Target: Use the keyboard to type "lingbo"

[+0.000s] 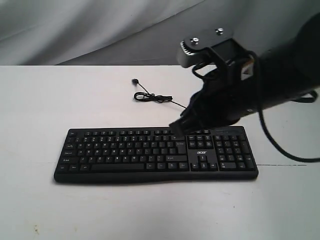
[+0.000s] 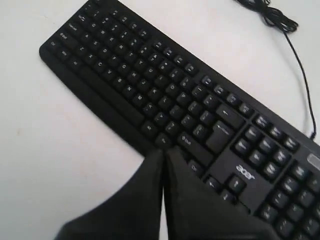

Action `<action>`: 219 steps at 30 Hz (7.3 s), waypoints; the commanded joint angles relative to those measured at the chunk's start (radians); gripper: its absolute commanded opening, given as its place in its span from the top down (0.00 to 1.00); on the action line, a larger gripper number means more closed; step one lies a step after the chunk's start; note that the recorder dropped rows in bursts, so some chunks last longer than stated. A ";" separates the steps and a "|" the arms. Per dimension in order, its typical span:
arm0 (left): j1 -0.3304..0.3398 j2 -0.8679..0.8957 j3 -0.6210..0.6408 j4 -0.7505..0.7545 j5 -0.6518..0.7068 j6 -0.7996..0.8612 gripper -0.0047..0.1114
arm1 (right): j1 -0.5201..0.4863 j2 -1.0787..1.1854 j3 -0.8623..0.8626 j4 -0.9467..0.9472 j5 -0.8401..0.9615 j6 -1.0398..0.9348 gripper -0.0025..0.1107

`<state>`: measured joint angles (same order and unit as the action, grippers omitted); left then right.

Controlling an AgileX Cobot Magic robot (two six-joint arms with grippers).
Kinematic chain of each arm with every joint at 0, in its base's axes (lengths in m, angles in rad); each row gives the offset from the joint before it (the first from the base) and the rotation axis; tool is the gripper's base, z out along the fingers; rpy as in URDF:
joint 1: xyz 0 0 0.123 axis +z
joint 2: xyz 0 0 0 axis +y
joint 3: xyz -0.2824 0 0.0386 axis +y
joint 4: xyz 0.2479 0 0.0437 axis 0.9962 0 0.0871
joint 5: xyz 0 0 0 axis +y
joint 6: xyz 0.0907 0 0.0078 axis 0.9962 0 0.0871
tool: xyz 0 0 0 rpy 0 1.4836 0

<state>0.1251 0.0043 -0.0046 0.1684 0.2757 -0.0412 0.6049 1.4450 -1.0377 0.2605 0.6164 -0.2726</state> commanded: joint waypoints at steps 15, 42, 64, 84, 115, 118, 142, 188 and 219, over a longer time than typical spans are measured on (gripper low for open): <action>-0.007 -0.004 0.005 -0.002 -0.010 -0.004 0.96 | 0.092 0.405 -0.111 0.144 -0.354 -0.306 0.98; -0.007 -0.004 0.005 -0.002 -0.010 -0.004 0.96 | 0.096 0.586 -0.111 0.052 -0.563 -0.359 0.98; -0.007 -0.004 0.005 -0.002 -0.010 -0.004 0.96 | 0.139 0.539 0.007 0.011 -0.693 -0.347 0.98; -0.007 -0.004 0.005 -0.002 -0.010 -0.004 0.96 | 0.142 0.566 0.000 0.001 -0.704 -0.343 0.98; -0.007 -0.004 0.005 -0.002 -0.010 -0.004 0.96 | 0.142 0.575 -0.111 -0.067 -0.616 -0.350 0.98; -0.007 -0.004 0.005 -0.002 -0.010 -0.004 0.96 | 0.142 0.609 -0.161 -0.078 -0.580 -0.350 0.98; -0.007 -0.004 0.005 -0.002 -0.010 -0.004 0.96 | 0.122 0.675 -0.180 -0.096 -0.558 -0.348 0.98; -0.007 -0.004 0.005 -0.002 -0.010 -0.004 0.96 | 0.229 0.634 -0.180 -0.078 -0.480 -0.347 0.98; -0.007 -0.004 0.005 -0.002 -0.010 -0.004 0.96 | 0.202 0.664 -0.180 -0.096 -0.500 -0.347 0.98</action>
<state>0.1251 0.0043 -0.0046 0.1684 0.2757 -0.0412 0.8153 2.1018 -1.2175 0.1754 0.1115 -0.6179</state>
